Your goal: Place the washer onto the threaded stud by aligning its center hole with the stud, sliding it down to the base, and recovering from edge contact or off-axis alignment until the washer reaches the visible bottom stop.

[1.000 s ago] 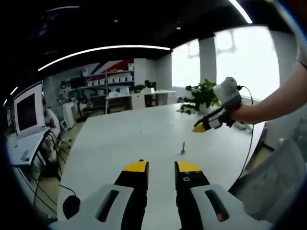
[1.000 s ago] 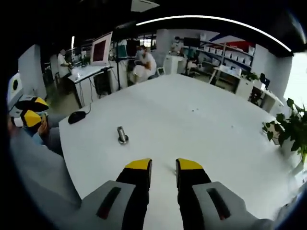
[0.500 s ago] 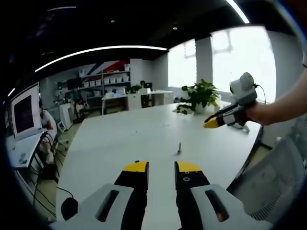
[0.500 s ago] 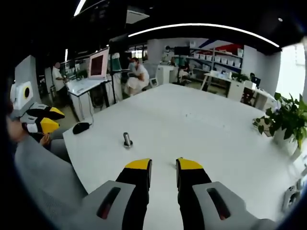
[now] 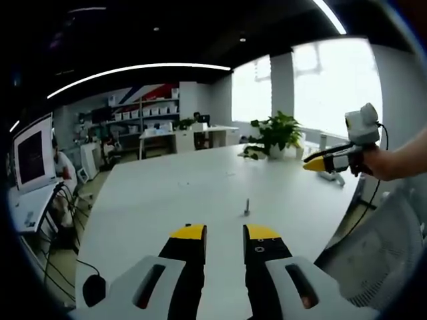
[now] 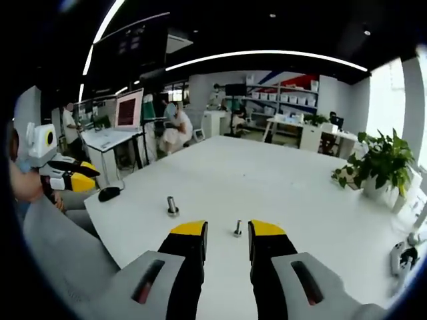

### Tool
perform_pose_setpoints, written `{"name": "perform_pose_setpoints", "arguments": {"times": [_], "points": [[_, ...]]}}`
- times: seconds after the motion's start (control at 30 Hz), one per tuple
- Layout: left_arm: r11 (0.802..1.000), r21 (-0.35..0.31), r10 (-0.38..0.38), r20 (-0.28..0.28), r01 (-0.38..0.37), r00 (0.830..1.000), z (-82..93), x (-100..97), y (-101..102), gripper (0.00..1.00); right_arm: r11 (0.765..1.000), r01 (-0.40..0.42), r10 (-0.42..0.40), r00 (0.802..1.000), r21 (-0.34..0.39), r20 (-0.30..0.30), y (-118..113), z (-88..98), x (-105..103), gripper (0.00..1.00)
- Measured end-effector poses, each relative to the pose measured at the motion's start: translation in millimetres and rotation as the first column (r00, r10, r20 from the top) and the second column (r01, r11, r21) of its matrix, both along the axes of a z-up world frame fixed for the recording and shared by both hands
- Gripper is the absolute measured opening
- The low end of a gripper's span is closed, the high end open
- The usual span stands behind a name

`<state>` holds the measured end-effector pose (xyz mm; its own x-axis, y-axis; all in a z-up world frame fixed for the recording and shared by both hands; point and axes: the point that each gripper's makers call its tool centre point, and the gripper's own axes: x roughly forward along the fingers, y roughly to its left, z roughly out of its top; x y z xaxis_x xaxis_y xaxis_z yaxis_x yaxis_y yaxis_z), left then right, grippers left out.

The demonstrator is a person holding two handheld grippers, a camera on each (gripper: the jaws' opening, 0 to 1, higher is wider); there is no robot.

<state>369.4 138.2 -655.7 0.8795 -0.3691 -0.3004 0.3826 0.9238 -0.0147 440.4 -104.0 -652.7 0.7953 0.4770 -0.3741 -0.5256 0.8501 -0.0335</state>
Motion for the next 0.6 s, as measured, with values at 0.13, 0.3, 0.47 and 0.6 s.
{"name": "perform_pose_setpoints", "arguments": {"times": [0.13,0.3,0.47,0.6], "points": [[1.000,-0.006,0.004,-0.005,-0.004,1.000,-0.7,0.4,1,0.21,0.999,0.032,-0.033,0.999,0.034,0.018,-5,6.1,-5,0.27],[1.000,-0.011,0.006,0.005,-0.006,1.000,1.5,0.7,1,0.21,0.997,0.046,-0.047,0.999,0.067,0.010,-4,4.1,-18,0.27],[1.000,-0.009,-0.001,0.010,0.001,1.000,2.3,-0.5,-1,0.21,0.998,0.037,-0.036,0.999,0.048,-0.014,-2,-6.8,-31,0.28],[1.000,-0.009,-0.010,0.023,0.011,1.000,5.2,-1.1,-3,0.21,0.996,0.045,-0.044,0.999,0.074,-0.015,-4,-1.1,-31,0.29]]}}
